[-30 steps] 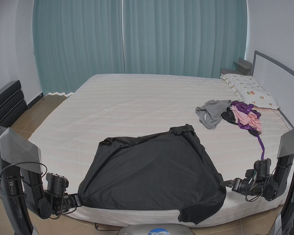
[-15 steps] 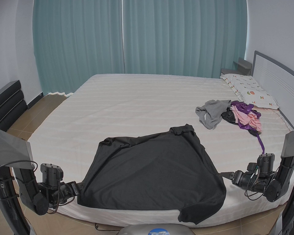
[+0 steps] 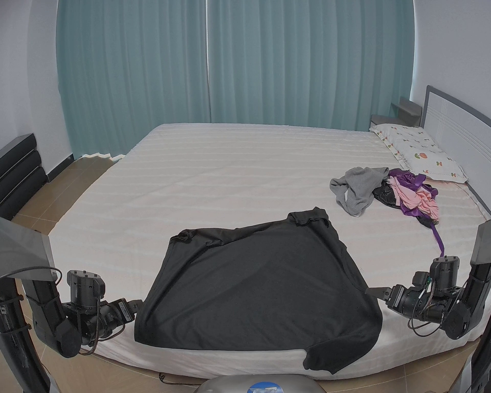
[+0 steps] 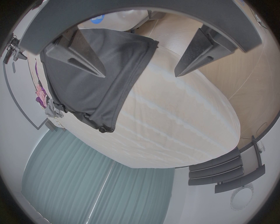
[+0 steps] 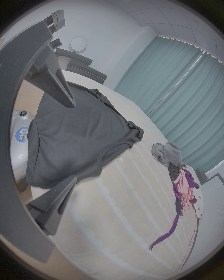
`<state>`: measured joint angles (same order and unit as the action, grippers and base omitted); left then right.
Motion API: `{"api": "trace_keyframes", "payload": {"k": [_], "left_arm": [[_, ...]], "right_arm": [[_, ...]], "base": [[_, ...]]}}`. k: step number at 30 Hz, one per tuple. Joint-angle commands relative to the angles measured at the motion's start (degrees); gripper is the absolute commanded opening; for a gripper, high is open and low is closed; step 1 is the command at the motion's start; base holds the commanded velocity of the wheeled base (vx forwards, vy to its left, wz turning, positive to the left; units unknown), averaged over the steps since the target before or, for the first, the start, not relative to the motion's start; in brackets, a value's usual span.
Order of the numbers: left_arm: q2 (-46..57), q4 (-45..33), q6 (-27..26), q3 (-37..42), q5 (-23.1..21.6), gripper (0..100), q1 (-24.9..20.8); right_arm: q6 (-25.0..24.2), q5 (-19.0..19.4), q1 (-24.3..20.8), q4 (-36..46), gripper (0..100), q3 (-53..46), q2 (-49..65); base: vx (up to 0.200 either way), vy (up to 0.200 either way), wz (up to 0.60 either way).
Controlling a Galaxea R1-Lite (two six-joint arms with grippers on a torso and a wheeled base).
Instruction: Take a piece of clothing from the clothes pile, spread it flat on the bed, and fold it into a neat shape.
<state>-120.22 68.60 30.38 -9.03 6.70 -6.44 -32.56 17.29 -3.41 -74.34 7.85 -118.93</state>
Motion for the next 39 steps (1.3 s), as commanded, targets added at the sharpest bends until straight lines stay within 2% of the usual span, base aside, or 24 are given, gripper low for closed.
{"api": "trace_keyframes", "payload": {"k": [1, 6, 11, 17, 22, 27, 33, 39], "left_arm": [[-0.01, 0.05, 0.03, -0.2, -0.03, 100, 0.11], [-0.01, 0.05, 0.12, -0.37, 0.06, 100, 0.2], [-0.01, 0.05, 2.76, -1.6, -0.03, 100, 0.28], [0.08, 0.05, 3.46, -2.22, -0.11, 100, 0.2], [-0.01, -0.04, 8.73, -4.5, -0.9, 100, 0.02], [0.96, -0.13, 10.75, -6.26, -1.87, 100, -0.24], [0.87, -2.15, 11.98, -14.17, -3.8, 100, -0.86], [-1.33, -12.43, 12.07, -26.21, -5.47, 100, -2.0]], "right_arm": [[0.04, 0.03, -0.28, -0.11, 100, -0.03, 0.02], [-0.05, 0.03, -0.37, -0.11, 100, -0.03, 0.1], [-0.05, -0.06, -0.37, -0.9, 100, -0.03, 0.19], [-0.13, -0.06, -0.37, -0.9, 100, -0.03, 0.37], [-0.13, -0.06, -0.63, -0.9, 100, -0.03, 0.02], [-0.13, -0.06, -0.81, -0.9, 100, -0.03, -0.16], [-1.8, -0.06, -1.33, -0.9, 100, -0.03, -0.16], [-3.47, 0.03, -1.6, -0.9, 100, 0.32, -0.25]], "base": [[0.0, 0.0, 0.0], [0.0, 0.0, 0.0], [0.0, 0.0, 0.0], [0.2, 0.0, 0.0], [0.12, 0.0, 0.0], [0.0, 0.0, 0.0], [0.0, 0.0, 0.0], [0.0, 0.0, 0.0]]}}
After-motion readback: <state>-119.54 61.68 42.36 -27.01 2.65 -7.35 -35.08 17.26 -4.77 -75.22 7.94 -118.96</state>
